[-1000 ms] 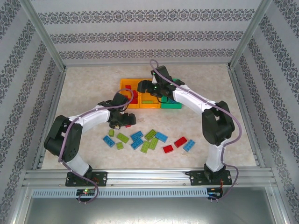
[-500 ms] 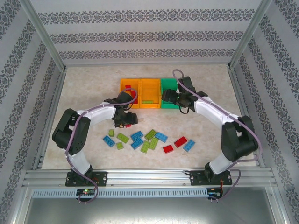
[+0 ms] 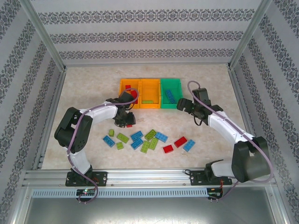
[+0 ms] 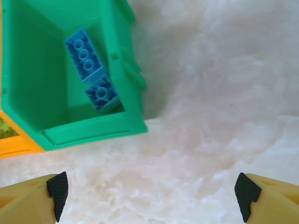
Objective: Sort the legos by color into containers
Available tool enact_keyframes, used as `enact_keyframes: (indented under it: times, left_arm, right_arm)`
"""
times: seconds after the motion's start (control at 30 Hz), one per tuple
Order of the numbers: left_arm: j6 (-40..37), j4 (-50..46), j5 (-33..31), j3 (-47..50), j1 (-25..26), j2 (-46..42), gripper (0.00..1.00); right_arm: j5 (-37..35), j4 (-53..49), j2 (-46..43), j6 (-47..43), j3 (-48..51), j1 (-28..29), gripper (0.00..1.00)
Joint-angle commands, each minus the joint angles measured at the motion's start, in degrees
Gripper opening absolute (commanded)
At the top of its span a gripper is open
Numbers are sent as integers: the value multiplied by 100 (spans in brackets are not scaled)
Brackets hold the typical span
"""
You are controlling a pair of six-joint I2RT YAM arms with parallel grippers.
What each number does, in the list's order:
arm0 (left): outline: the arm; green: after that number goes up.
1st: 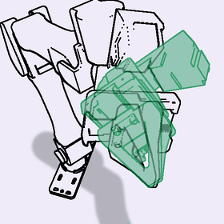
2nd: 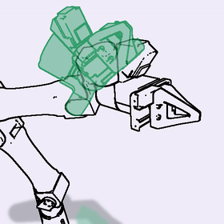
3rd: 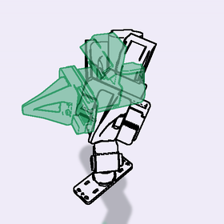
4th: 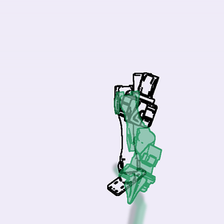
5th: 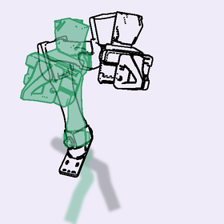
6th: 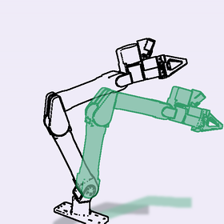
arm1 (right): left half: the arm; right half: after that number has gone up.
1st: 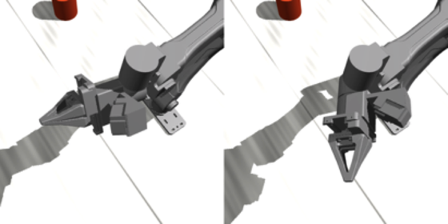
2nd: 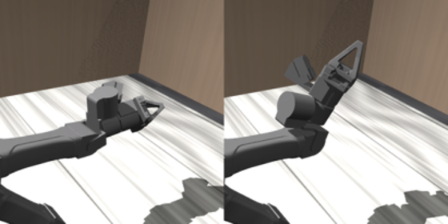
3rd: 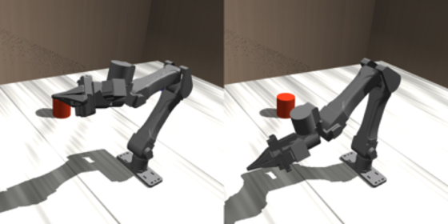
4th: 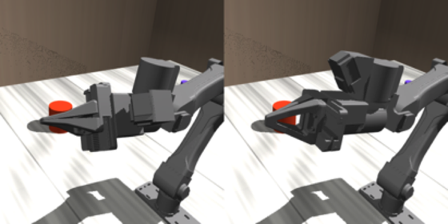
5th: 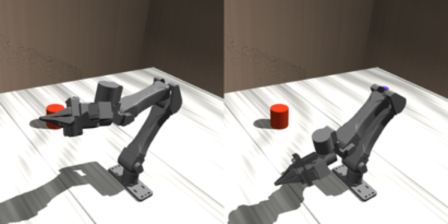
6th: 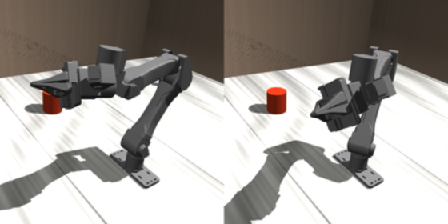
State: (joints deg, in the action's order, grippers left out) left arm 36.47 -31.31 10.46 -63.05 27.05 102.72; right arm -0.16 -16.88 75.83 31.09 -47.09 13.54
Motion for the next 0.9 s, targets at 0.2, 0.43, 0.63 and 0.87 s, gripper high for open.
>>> enact_keyframes:
  times: [0.2, 0.43, 0.63, 0.87]
  left_arm:
    - [-84, -68, -33, -95, 81, 38, 30]
    - [-172, -89, -168, -175, 81, -184, 29]
    - [-335, -317, -381, -568, 84, -322, 28]
    - [-549, -621, -609, -1254, 47, -238, 28]
  right_arm:
    - [-133, -49, -271, 39, 347, -108, 97]
    - [-174, -39, -439, 42, 555, -108, 98]
    - [-169, -15, -535, 43, 631, -116, 98]
    - [-124, -16, -580, 124, 698, -108, 98]
